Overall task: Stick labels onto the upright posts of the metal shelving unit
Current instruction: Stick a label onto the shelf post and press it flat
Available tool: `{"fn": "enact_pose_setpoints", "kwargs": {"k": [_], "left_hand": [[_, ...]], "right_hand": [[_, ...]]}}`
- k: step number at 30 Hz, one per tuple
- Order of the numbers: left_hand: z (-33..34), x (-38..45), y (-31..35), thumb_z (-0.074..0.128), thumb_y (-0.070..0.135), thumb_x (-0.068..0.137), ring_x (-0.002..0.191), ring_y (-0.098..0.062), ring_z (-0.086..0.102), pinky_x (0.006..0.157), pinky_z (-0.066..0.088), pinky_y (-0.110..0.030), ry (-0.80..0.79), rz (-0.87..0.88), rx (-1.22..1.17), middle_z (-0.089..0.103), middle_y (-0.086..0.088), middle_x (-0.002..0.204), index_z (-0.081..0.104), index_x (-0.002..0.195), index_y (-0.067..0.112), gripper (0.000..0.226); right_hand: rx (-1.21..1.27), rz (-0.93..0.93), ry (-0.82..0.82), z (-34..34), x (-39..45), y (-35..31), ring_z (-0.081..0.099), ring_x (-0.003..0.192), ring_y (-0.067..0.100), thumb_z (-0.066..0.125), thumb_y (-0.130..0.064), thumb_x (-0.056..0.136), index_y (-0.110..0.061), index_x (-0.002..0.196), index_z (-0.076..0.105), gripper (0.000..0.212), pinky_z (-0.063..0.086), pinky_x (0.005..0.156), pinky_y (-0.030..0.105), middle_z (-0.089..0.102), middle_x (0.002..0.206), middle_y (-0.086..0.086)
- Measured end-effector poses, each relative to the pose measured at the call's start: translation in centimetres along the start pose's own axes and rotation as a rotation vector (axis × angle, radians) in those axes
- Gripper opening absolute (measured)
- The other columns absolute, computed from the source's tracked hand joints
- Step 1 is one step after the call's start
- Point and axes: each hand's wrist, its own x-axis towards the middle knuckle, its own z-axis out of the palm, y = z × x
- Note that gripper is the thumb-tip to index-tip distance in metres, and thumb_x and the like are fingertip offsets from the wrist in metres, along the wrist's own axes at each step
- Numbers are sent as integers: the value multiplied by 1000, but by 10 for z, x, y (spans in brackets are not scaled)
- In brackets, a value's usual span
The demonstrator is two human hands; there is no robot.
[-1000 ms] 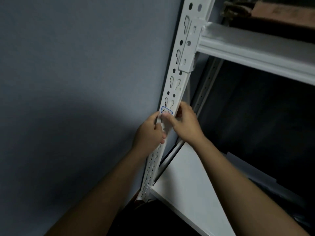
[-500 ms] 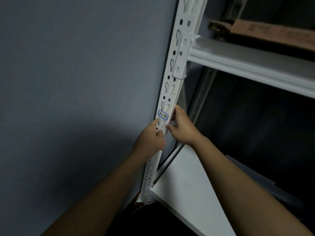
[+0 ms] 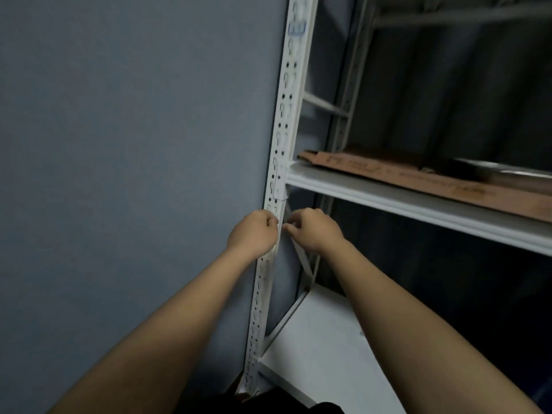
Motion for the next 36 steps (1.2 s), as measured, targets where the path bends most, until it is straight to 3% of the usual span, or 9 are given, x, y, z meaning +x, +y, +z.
{"fn": "enact_pose_setpoints", "kwargs": {"k": [4,9,12,22,24,27,30,32,36], "left_hand": [[-49,-22,57,41,18,94,98,-28,61,85,50,-37,86,88,48,68,-6,102,68,100,14,27],[-109,-25,122,41,19,94,91,-32,61,73,45,-30,185,160,131,65,-9,91,66,89,16,26],[-139,-13,148,40,18,93,94,-30,61,78,48,-32,264,188,135,68,-8,103,69,100,16,29],[-165,108,159,47,16,93,100,-25,62,87,50,-36,447,333,31,69,-6,107,68,106,14,25],[-157,140,153,49,16,93,100,-24,62,87,50,-35,463,358,2,69,-5,108,67,108,13,25],[-143,182,152,50,14,93,101,-24,63,89,49,-36,457,422,-49,69,-6,109,66,110,12,24],[-135,210,156,48,11,93,105,-24,62,93,48,-36,444,470,-80,67,-8,113,63,115,11,26],[-132,223,159,46,8,93,111,-24,59,96,45,-33,467,509,-82,64,-9,120,60,121,9,31],[-132,239,171,43,7,95,120,-24,50,99,36,-29,530,583,-27,51,-10,135,49,134,8,40]], "right_hand": [[-36,-75,102,-71,-26,-31,60,101,25,55,-38,93,-18,102,70,26,40,69,30,68,105,5],[-55,-138,256,-151,-30,-64,63,97,25,56,-39,93,-23,103,72,25,49,75,34,70,104,4],[-23,-156,337,-183,-17,-75,63,94,24,56,-39,93,-22,101,72,25,53,78,39,70,104,4],[295,-133,507,-205,107,-60,65,93,15,63,-28,90,-21,98,74,15,54,85,41,73,97,-3],[401,-124,577,-199,138,-52,64,94,13,64,-25,90,-19,105,71,18,54,88,39,71,102,-2],[565,-120,636,-194,178,-42,58,108,15,63,-19,91,-18,128,56,38,49,96,33,57,125,3],[680,-161,618,-192,211,-36,45,127,16,60,-12,91,-20,145,36,60,39,108,33,39,144,3],[785,-167,596,-192,228,-32,45,130,15,59,-7,91,-20,149,29,67,39,109,32,40,147,3],[878,-253,545,-197,243,-22,66,95,11,56,2,90,-18,132,53,47,53,84,29,70,109,5]]}}
